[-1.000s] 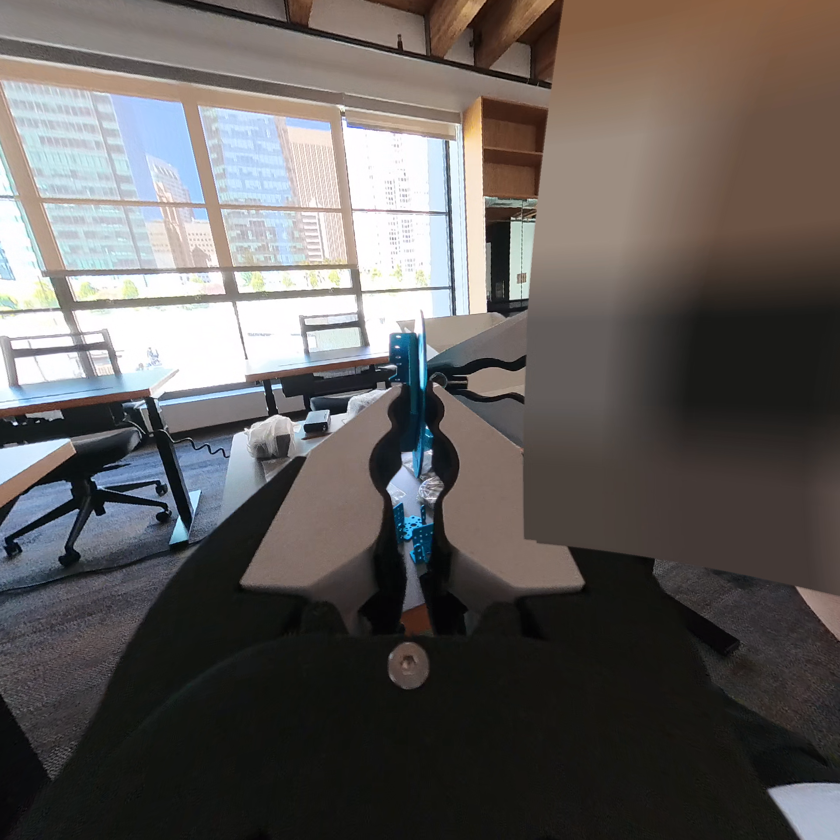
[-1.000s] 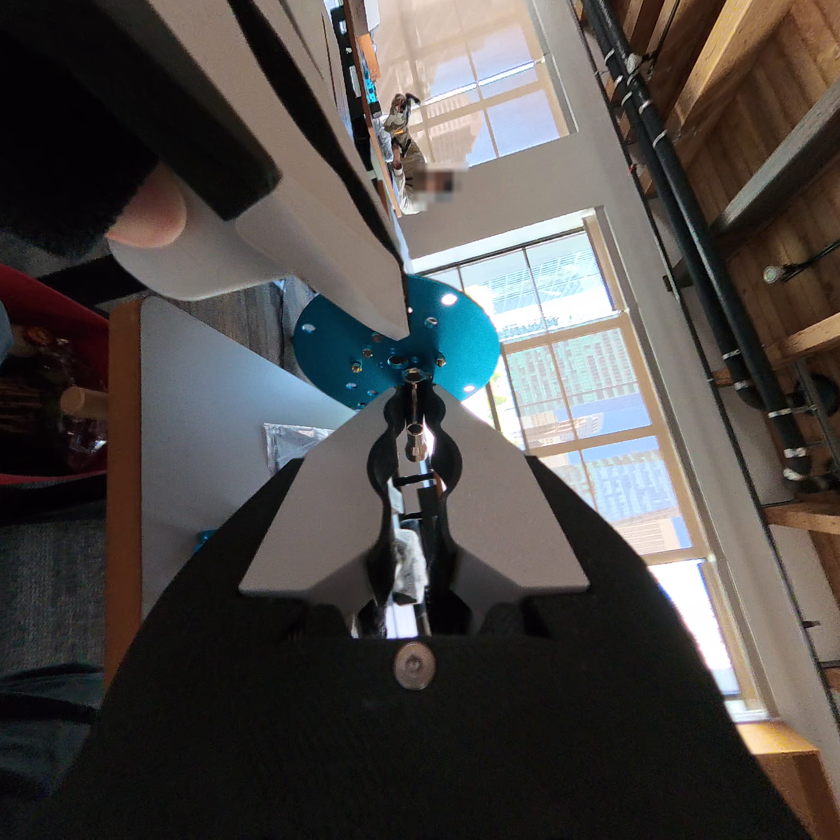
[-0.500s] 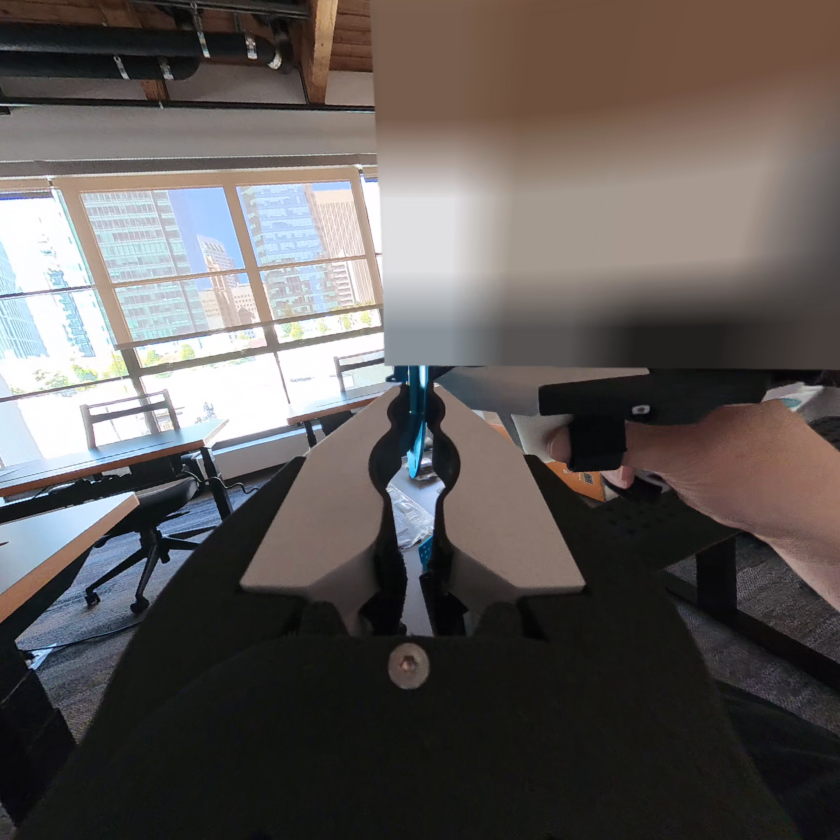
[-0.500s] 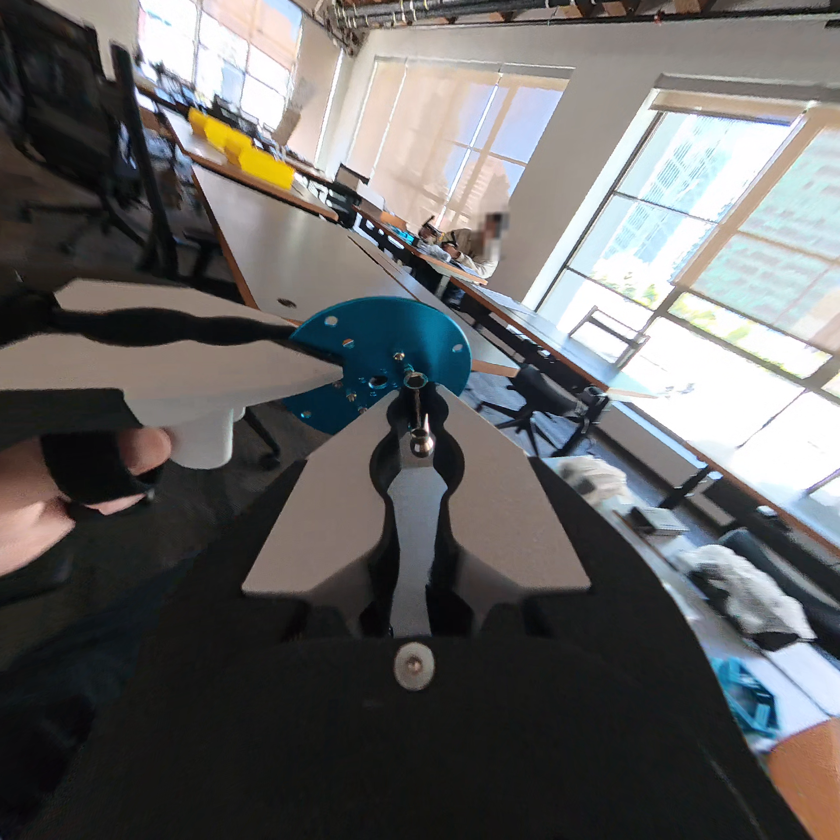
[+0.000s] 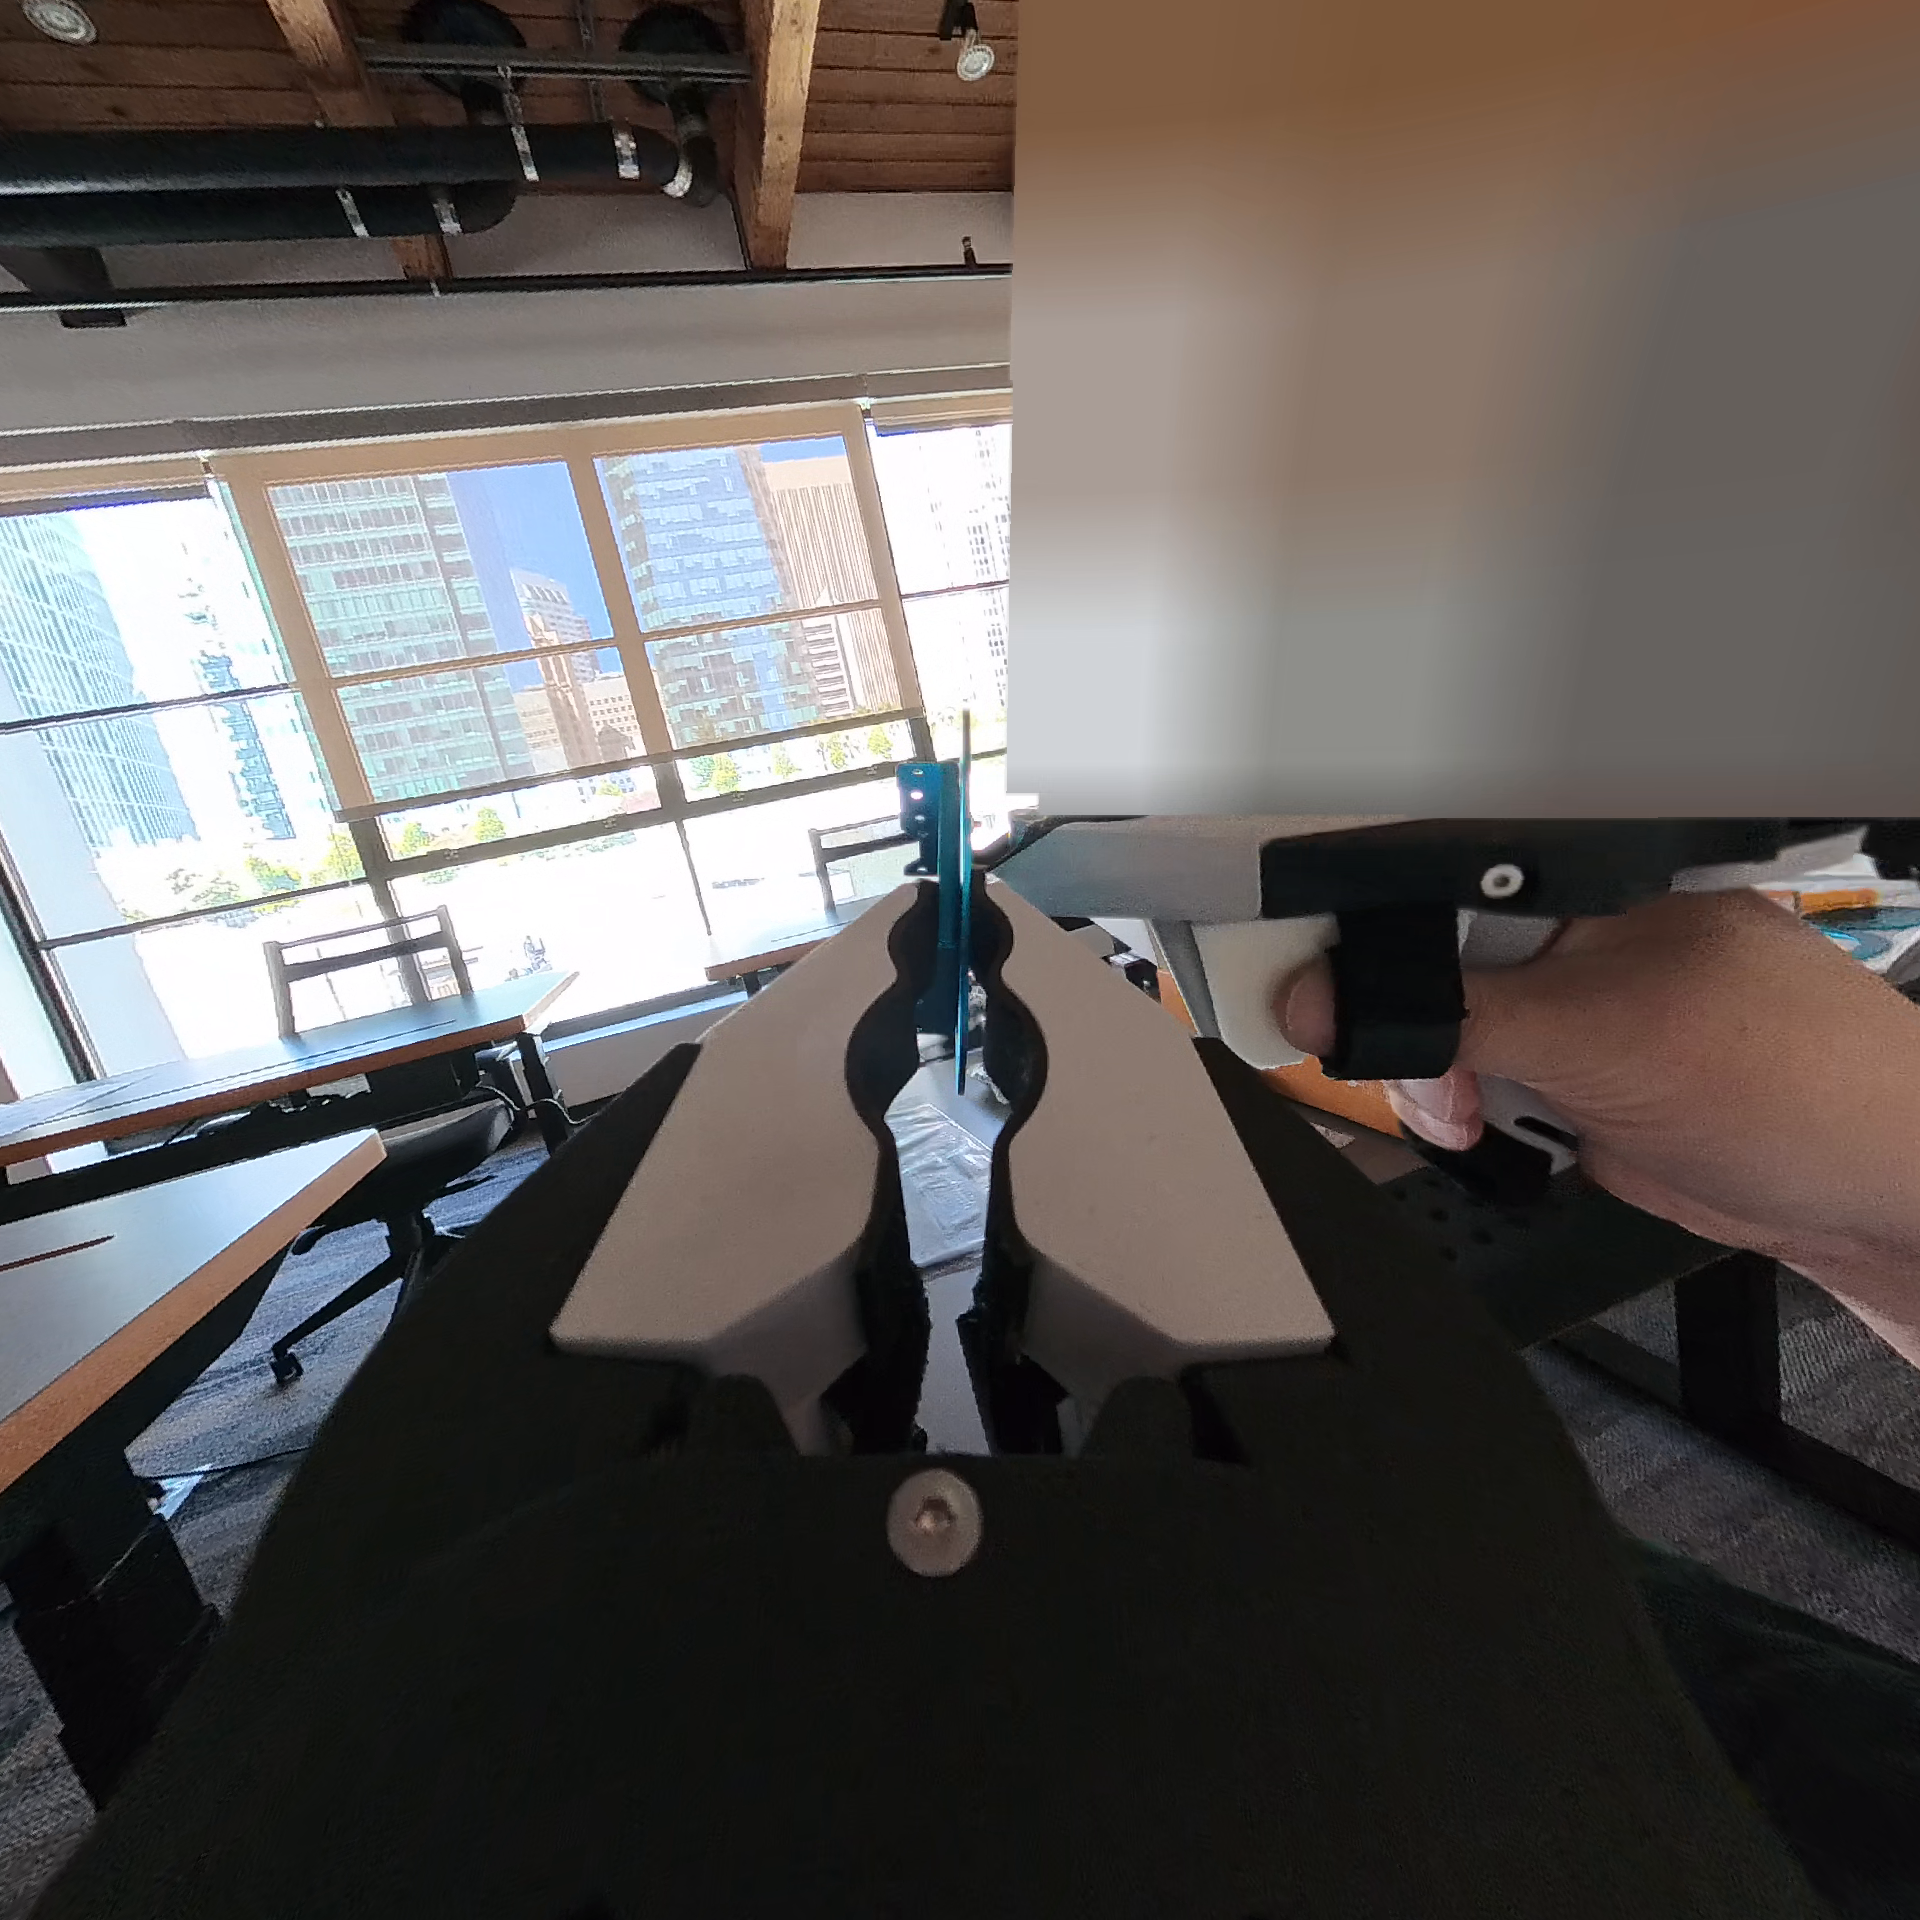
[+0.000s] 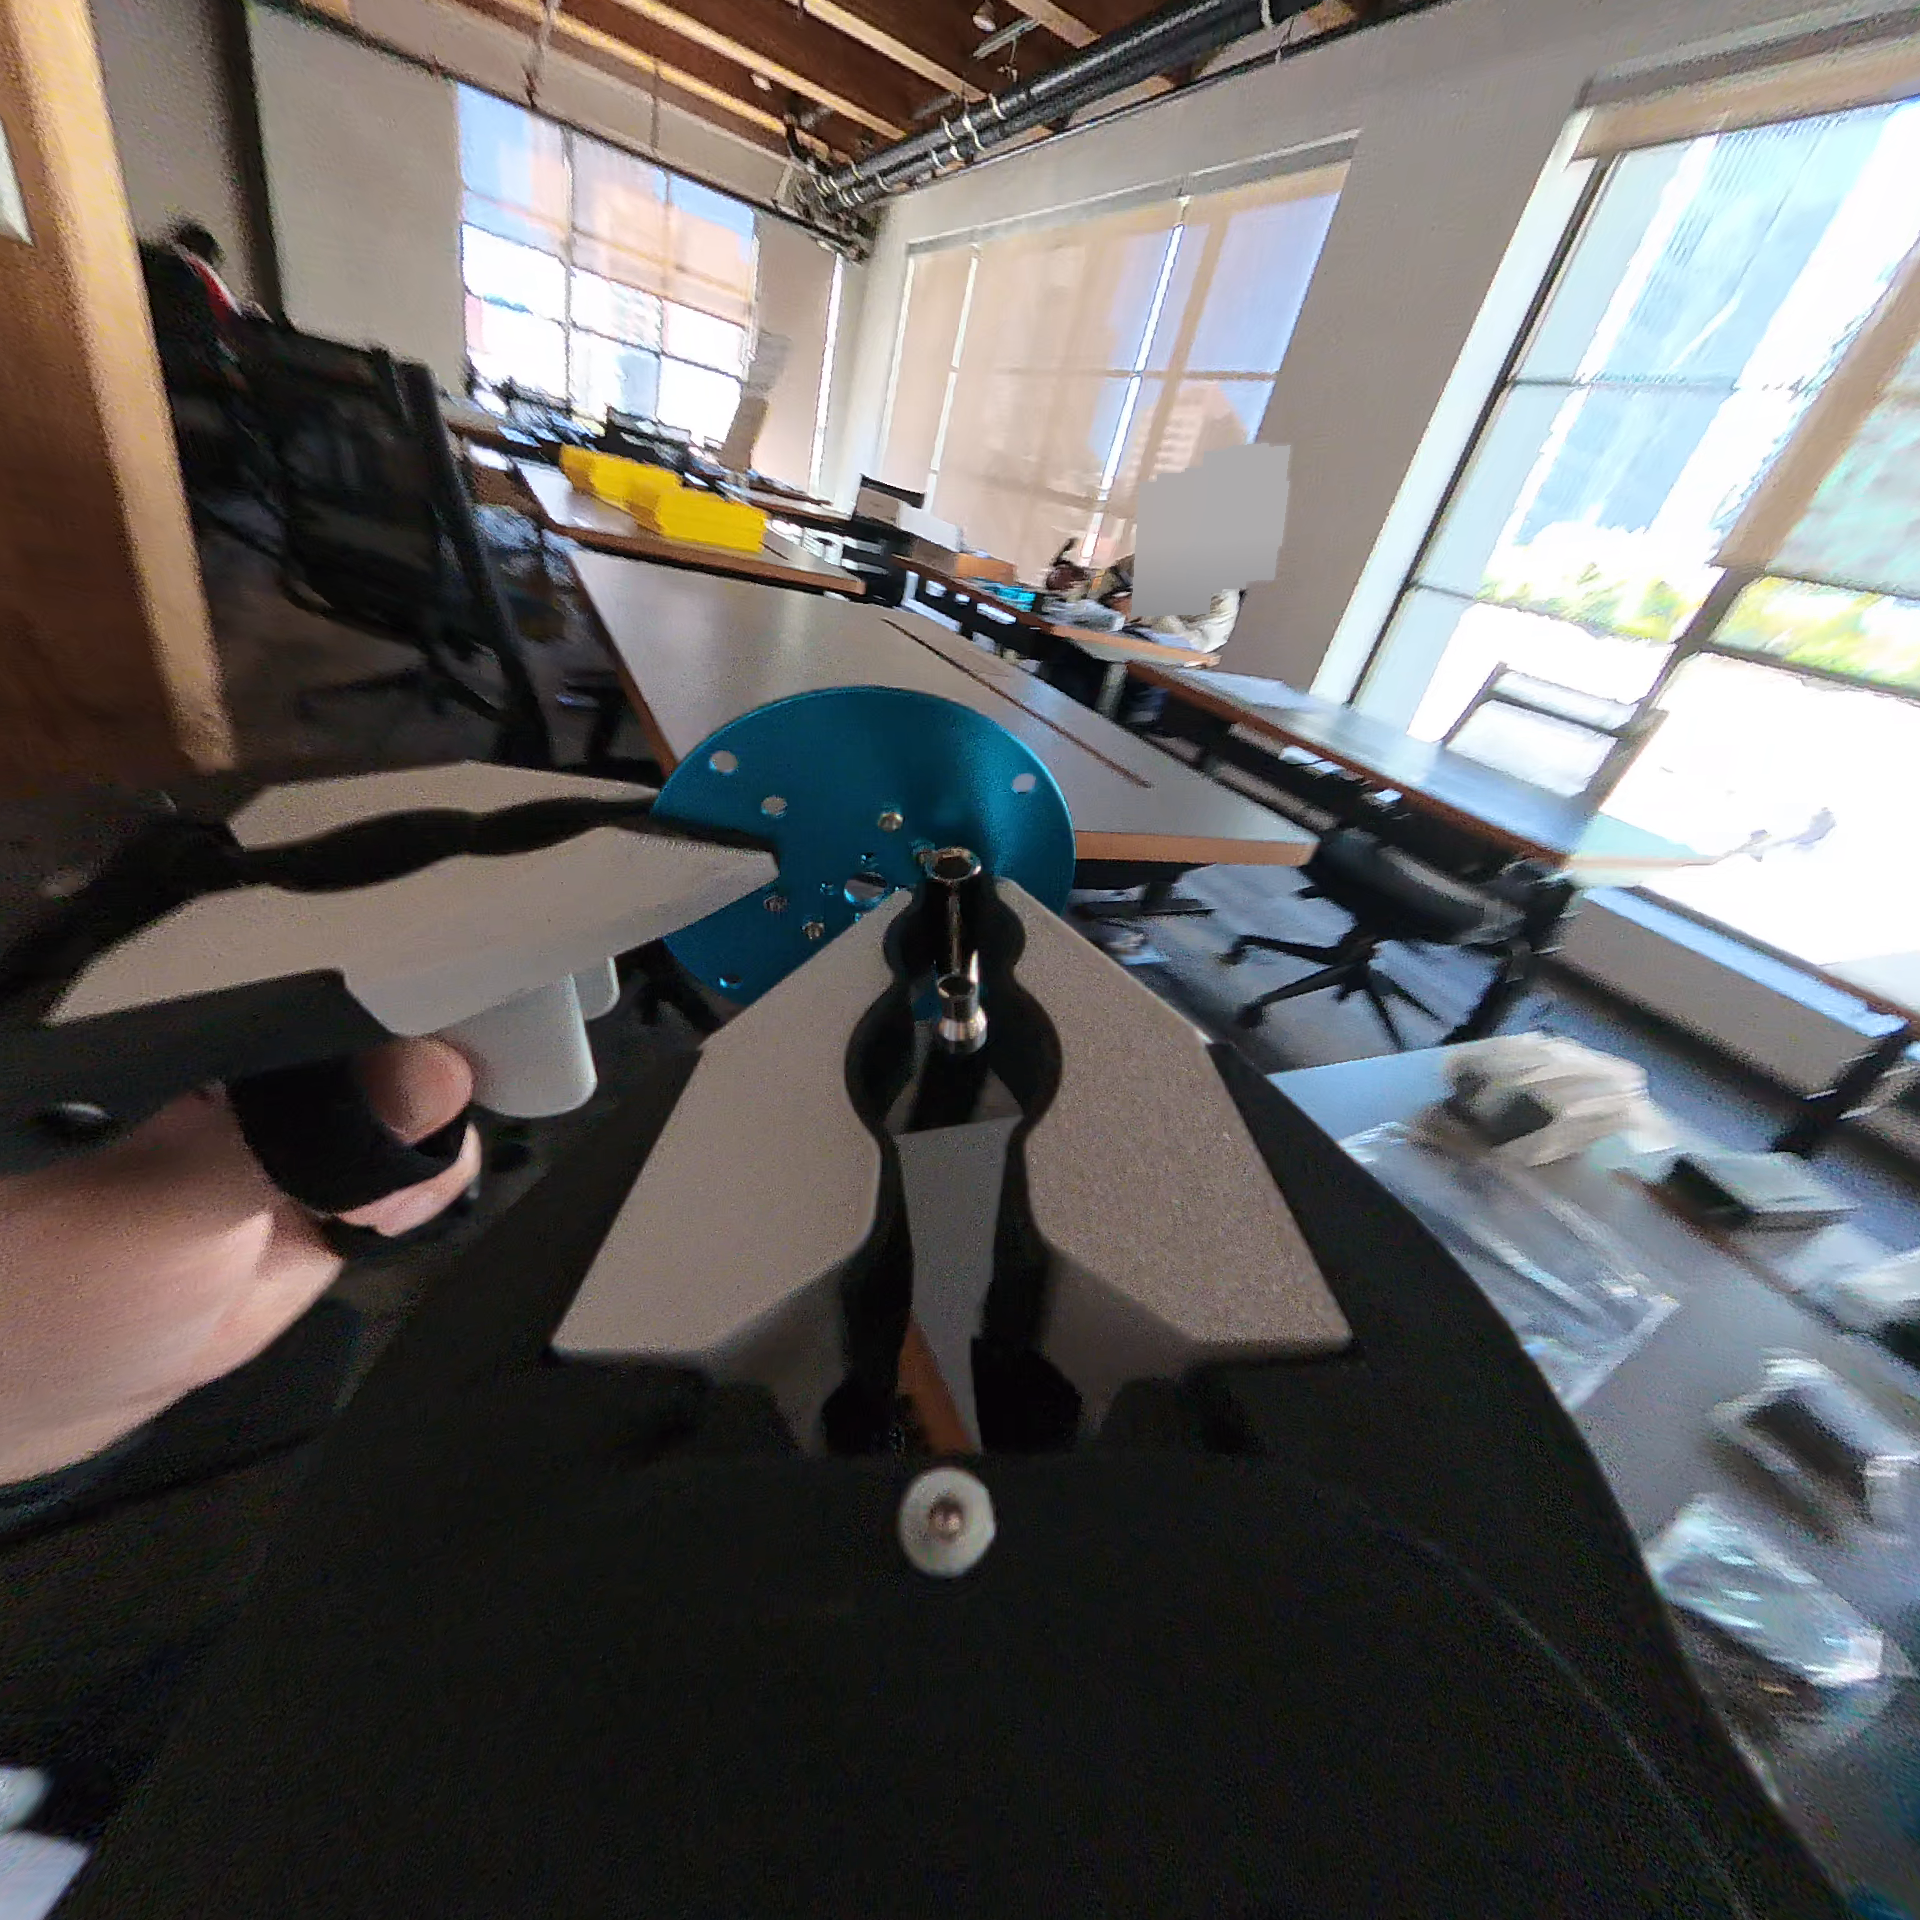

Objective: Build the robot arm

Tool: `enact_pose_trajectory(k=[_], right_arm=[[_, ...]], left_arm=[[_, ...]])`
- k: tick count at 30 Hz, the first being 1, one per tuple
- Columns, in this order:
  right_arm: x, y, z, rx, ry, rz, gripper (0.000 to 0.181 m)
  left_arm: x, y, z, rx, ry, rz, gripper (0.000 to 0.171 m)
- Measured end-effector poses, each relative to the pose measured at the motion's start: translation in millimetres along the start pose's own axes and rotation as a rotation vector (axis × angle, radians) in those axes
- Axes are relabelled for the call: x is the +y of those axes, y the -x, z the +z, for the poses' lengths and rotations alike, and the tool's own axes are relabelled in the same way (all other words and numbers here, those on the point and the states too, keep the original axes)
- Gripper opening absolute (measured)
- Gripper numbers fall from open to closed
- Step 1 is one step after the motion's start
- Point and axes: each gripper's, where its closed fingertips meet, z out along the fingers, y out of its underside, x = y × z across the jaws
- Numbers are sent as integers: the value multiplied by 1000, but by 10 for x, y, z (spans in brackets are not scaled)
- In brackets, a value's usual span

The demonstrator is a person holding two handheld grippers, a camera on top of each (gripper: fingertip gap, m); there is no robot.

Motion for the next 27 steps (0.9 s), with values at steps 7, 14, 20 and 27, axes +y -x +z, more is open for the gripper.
enact_pose_trajectory(k=[7,14,20,27], right_arm=[[28,5,-17,150,93,-507,7],[-40,47,-58,-73,2,135,6],[-96,104,-117,-328,-79,593,7],[-72,145,-179,-568,-107,1024,6]], left_arm=[[12,-41,-5,29,17,-37,4],[-75,-110,-45,23,-68,83,4],[-123,-162,-92,61,-131,131,4],[-155,-203,-124,81,-149,270,3]])
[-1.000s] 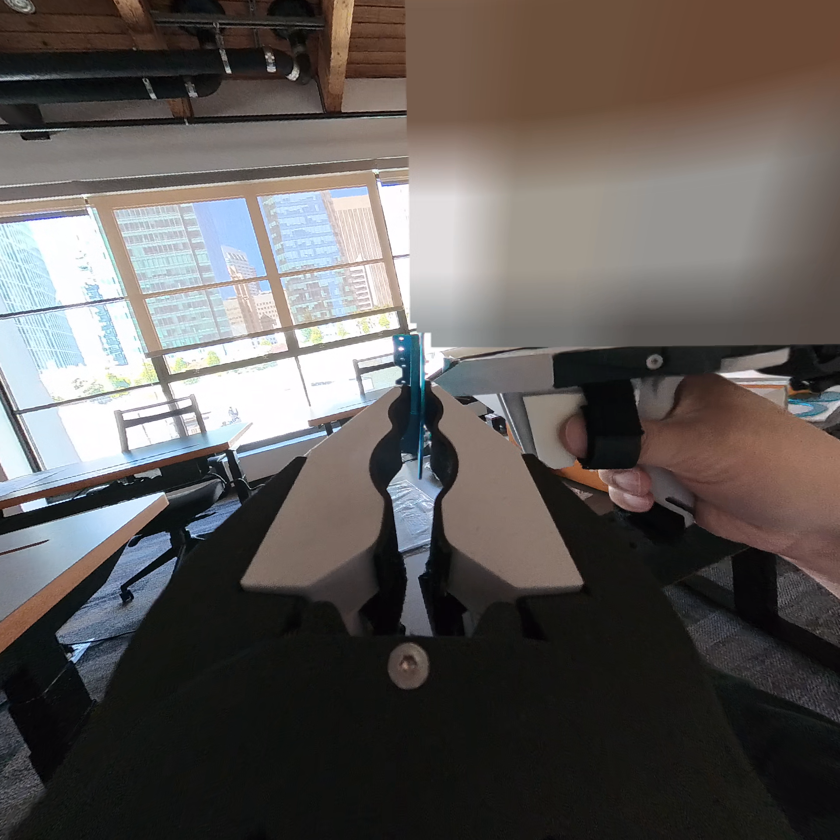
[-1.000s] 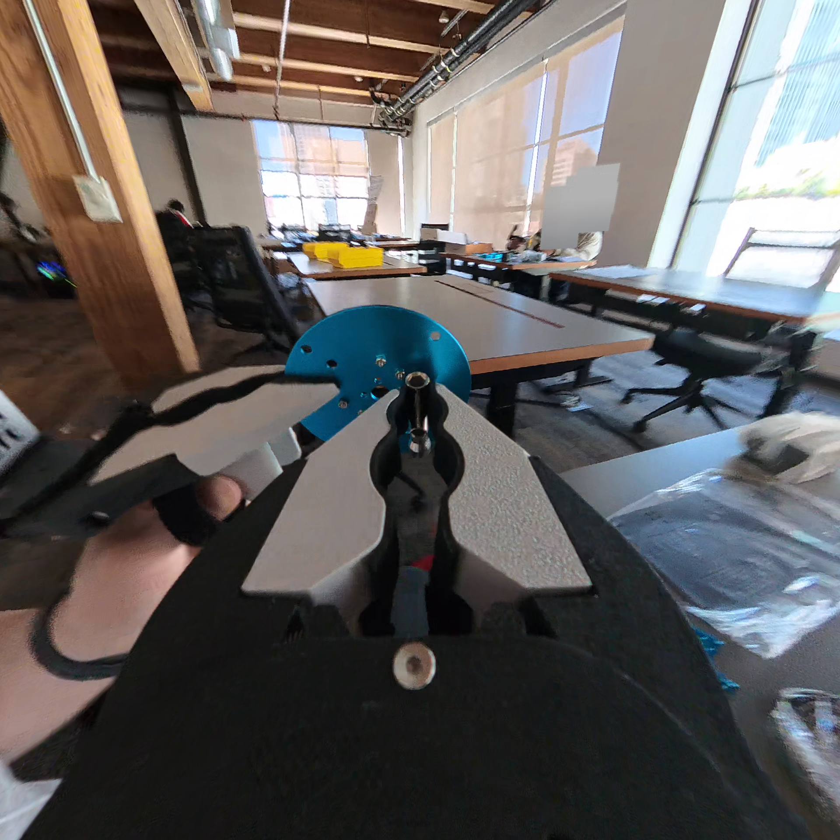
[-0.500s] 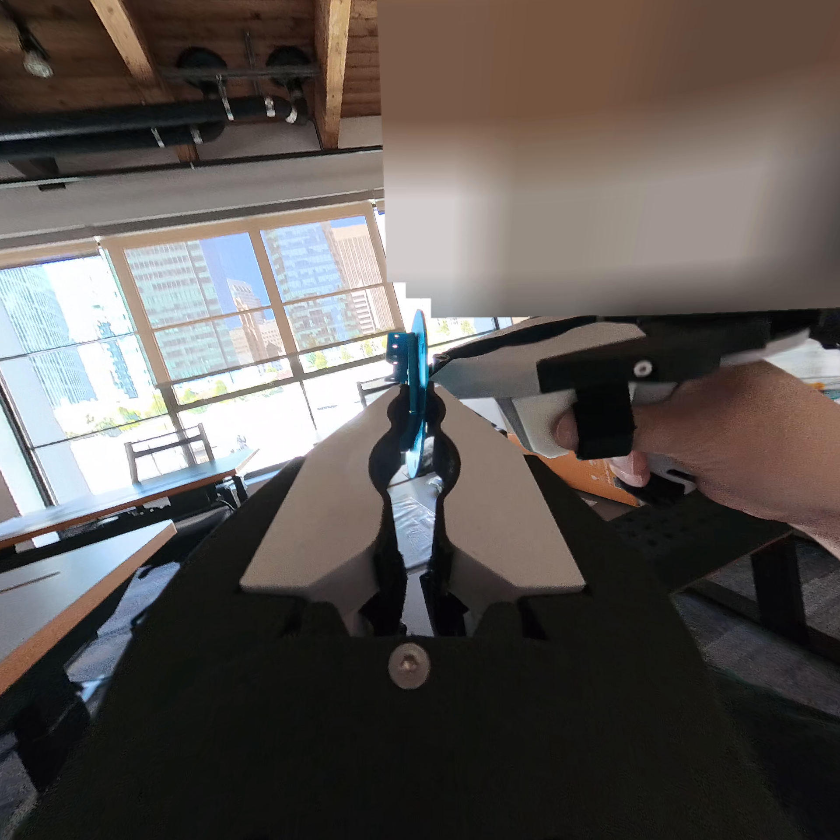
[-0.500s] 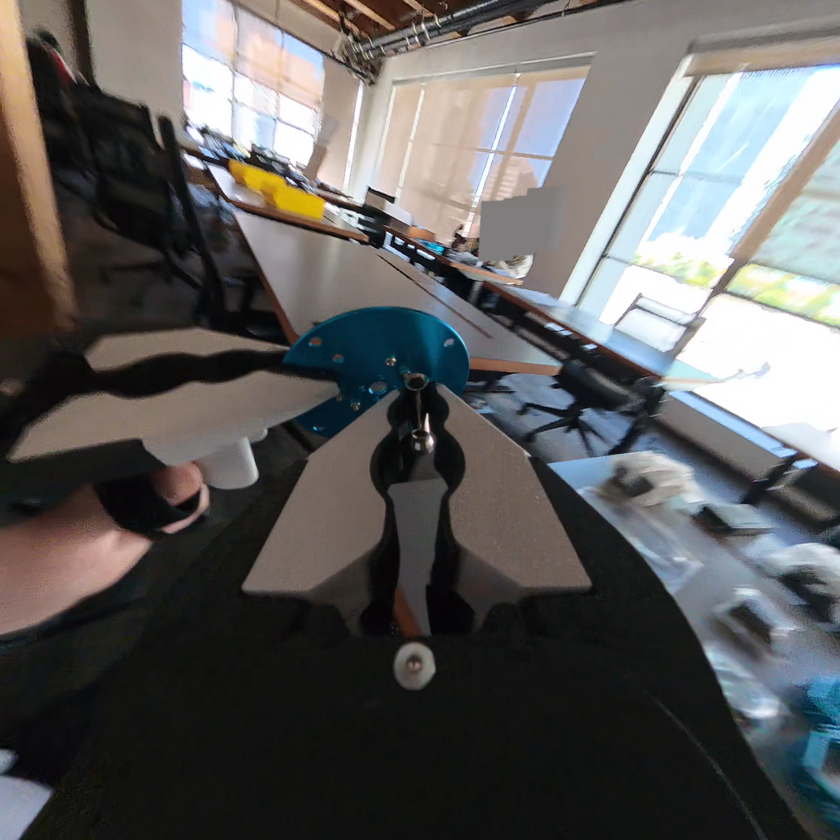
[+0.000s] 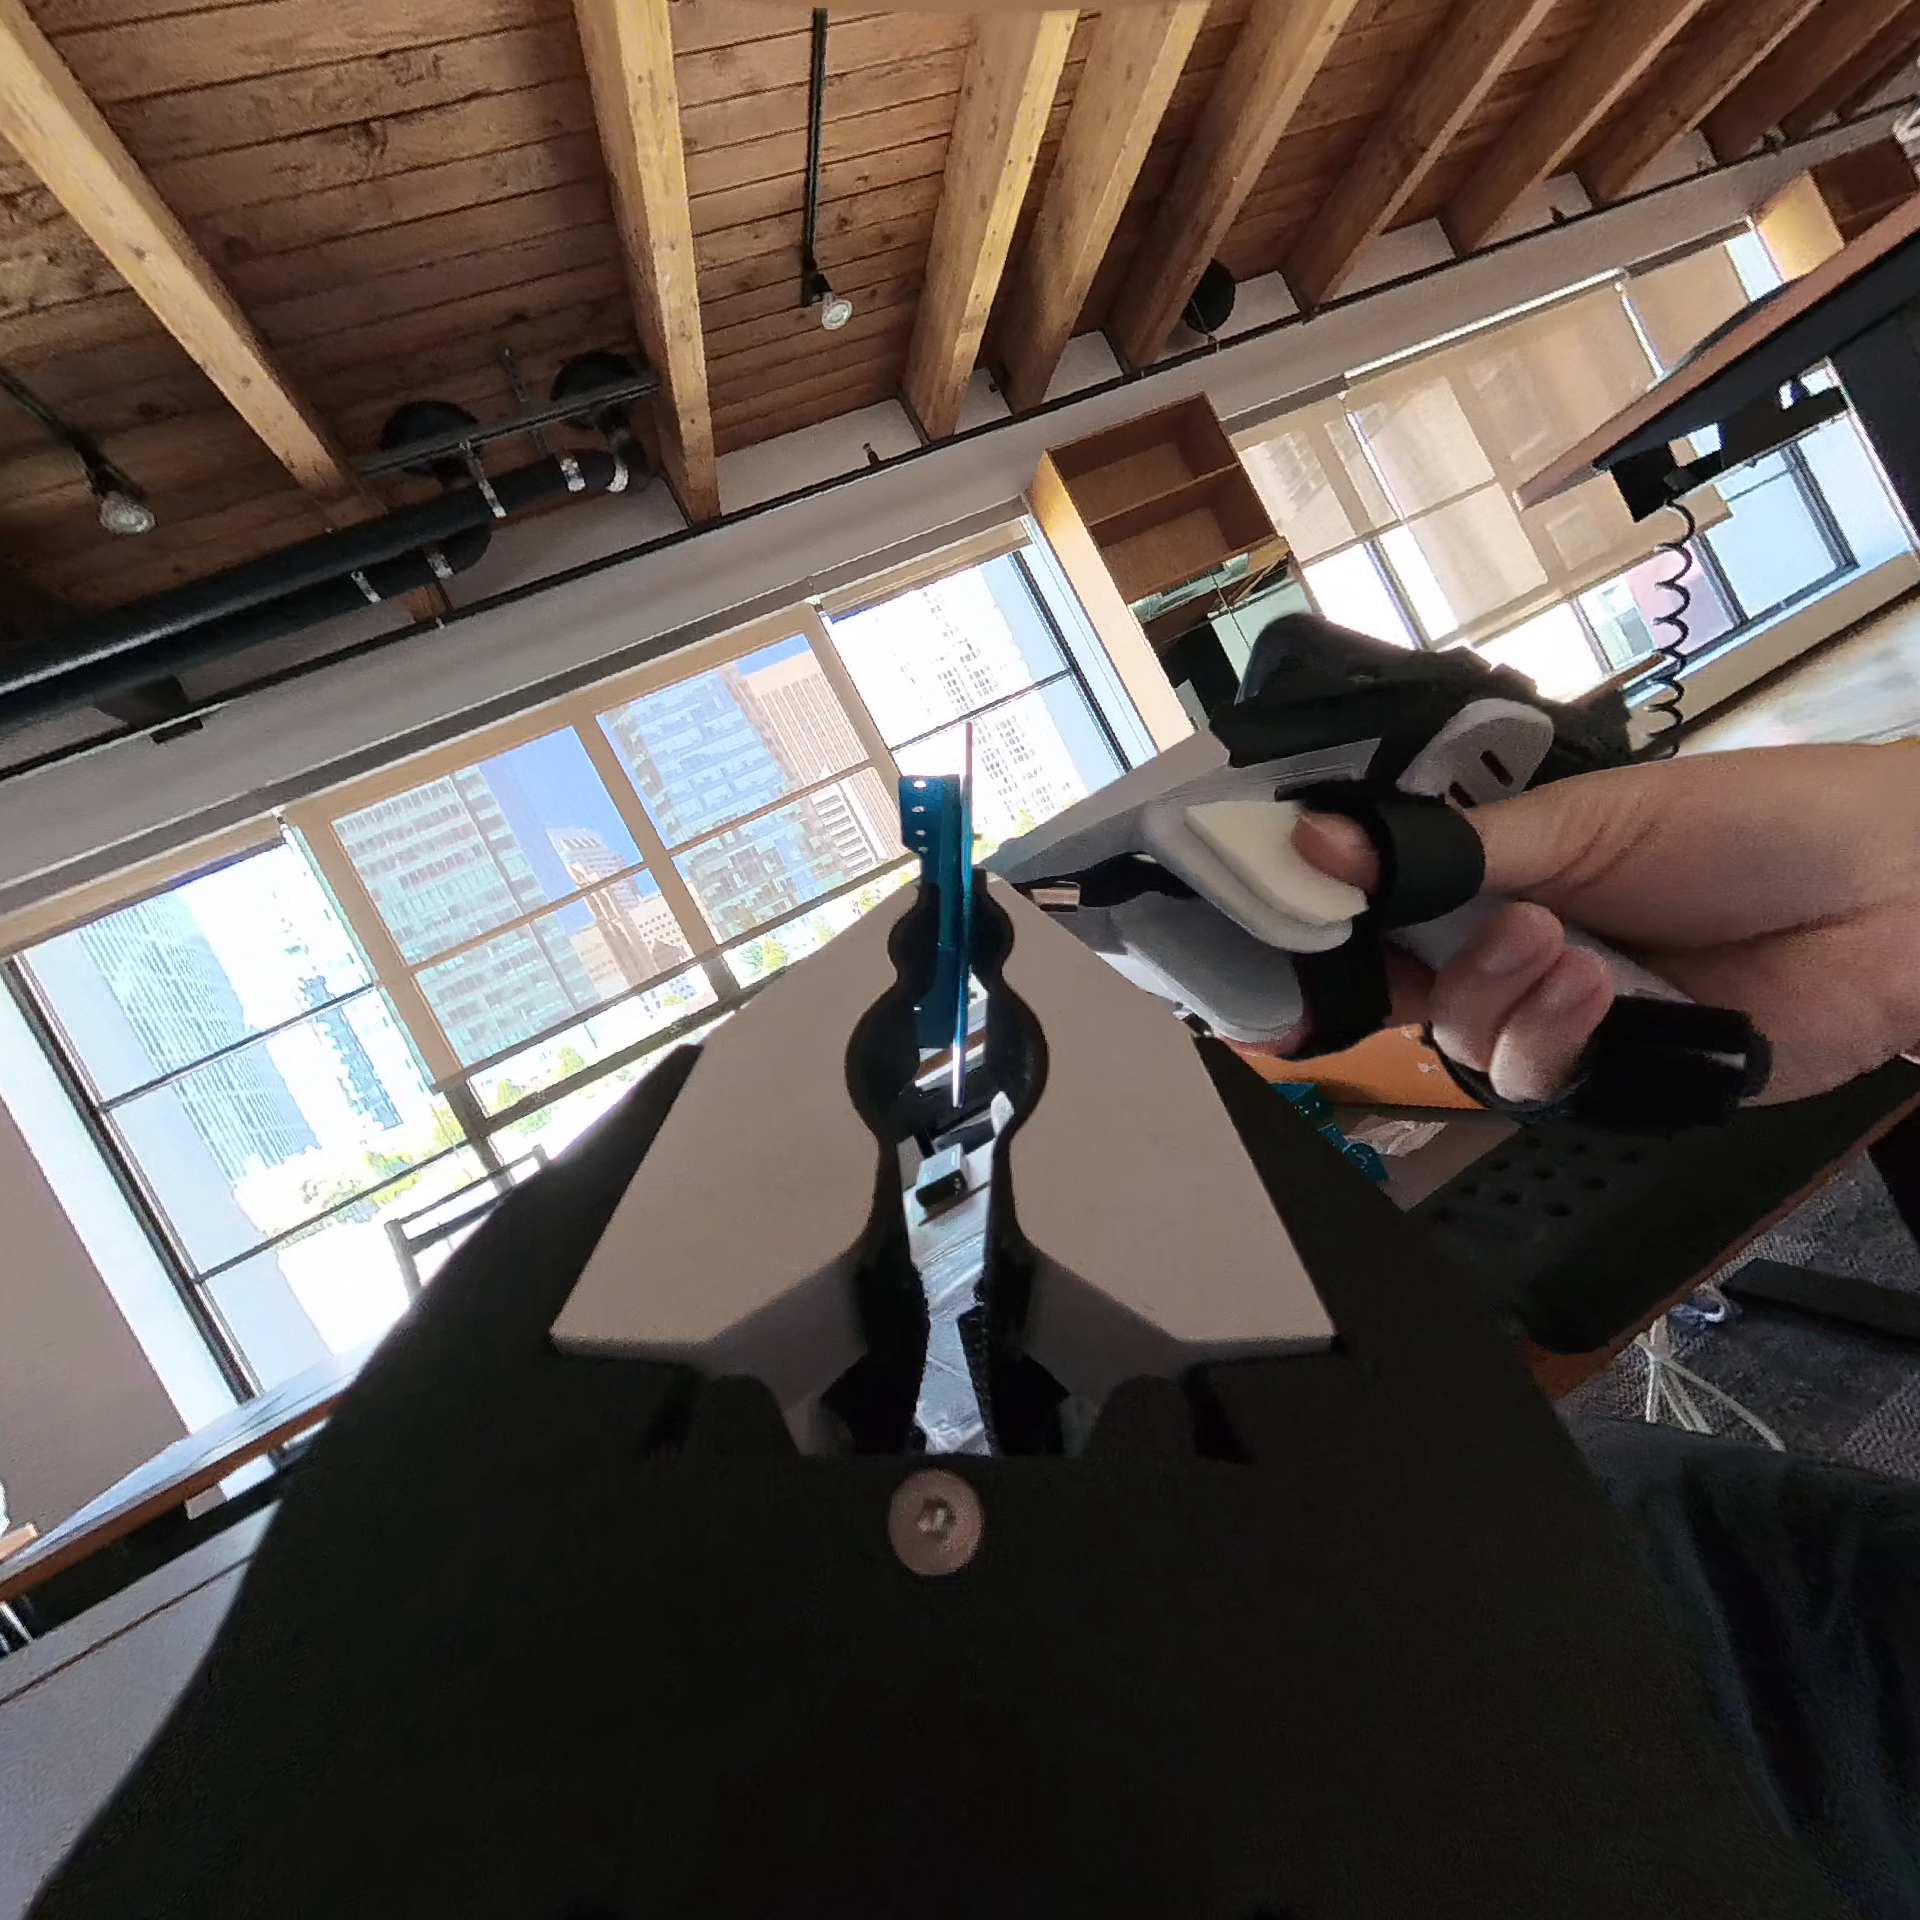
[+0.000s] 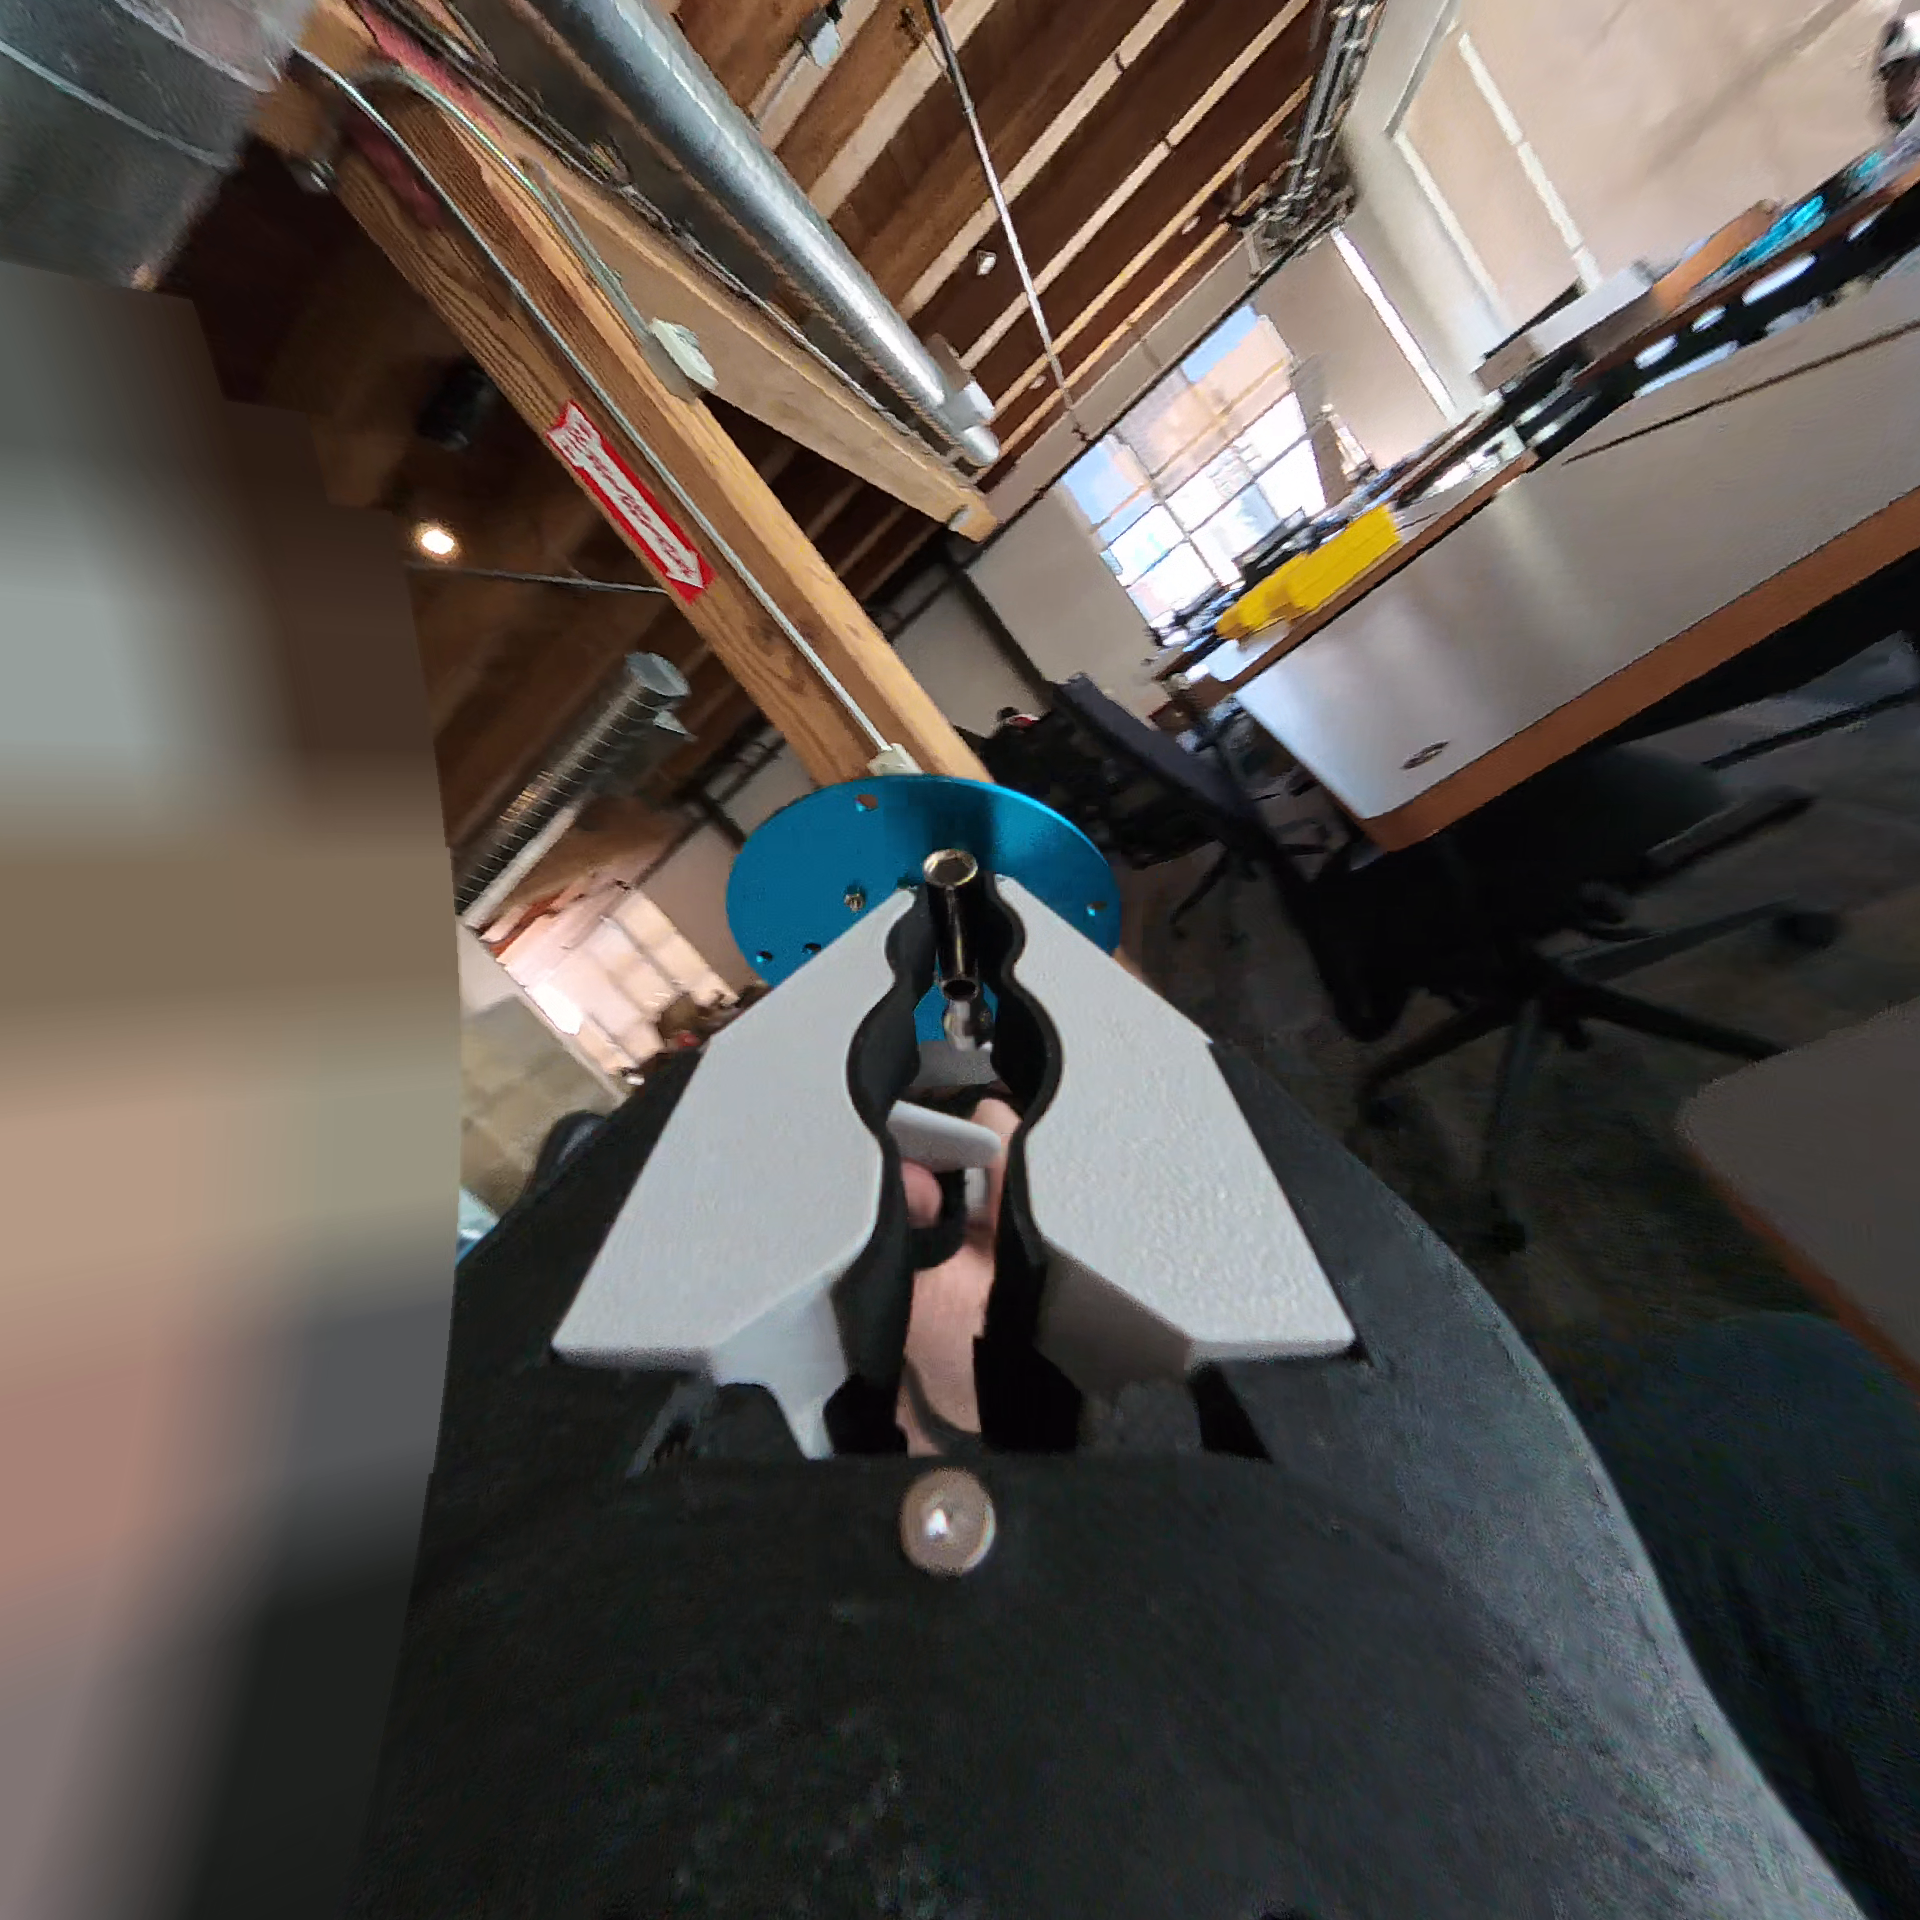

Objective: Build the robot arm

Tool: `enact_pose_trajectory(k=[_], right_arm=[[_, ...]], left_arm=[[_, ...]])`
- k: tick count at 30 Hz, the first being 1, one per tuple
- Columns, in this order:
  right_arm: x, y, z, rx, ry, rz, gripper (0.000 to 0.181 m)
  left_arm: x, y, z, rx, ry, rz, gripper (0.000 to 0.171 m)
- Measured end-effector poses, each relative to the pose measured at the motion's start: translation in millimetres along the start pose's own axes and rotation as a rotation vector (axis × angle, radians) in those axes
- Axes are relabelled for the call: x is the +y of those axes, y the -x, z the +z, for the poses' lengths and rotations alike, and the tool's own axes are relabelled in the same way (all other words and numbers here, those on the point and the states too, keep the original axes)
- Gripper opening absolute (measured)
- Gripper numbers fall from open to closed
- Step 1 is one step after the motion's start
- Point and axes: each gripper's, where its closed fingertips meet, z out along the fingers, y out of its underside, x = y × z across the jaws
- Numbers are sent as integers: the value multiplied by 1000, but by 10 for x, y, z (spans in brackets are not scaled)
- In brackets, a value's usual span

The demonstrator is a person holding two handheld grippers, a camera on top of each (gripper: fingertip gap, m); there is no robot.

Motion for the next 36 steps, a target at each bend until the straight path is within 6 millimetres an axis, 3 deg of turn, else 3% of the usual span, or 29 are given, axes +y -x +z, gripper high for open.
enact_pose_trajectory(k=[5,8,11,12,13,15,16,17,20,23,29,36], right_arm=[[17,-4,-36,-127,-28,208,6],[57,-63,-60,-82,-17,139,7],[17,-255,-125,69,61,-80,6],[41,-430,-148,171,174,-207,6],[115,-737,-221,328,360,-351,7],[80,-1437,-513,686,691,-601,7],[124,-1695,-656,789,871,-624,7],[248,-1848,-723,797,1031,-577,8],[525,-2138,-610,721,1263,-461,7],[613,-2437,-604,748,1478,-511,7],[724,-2710,-587,734,1676,-524,7],[786,-2749,-659,662,1619,-533,7]], left_arm=[[12,14,-4,20,5,-93,3],[69,74,-16,21,22,-220,3],[211,218,-71,1,73,-354,3],[289,266,-99,1,107,-399,3],[372,319,-133,-2,141,-450,3],[501,443,-231,-14,181,-552,3],[545,520,-289,-28,187,-594,3],[576,603,-346,-44,187,-625,3],[647,870,-504,-106,196,-652,3],[666,1067,-613,-133,221,-636,3],[674,1178,-720,-130,232,-645,3],[781,1139,-774,-117,248,-681,3]])
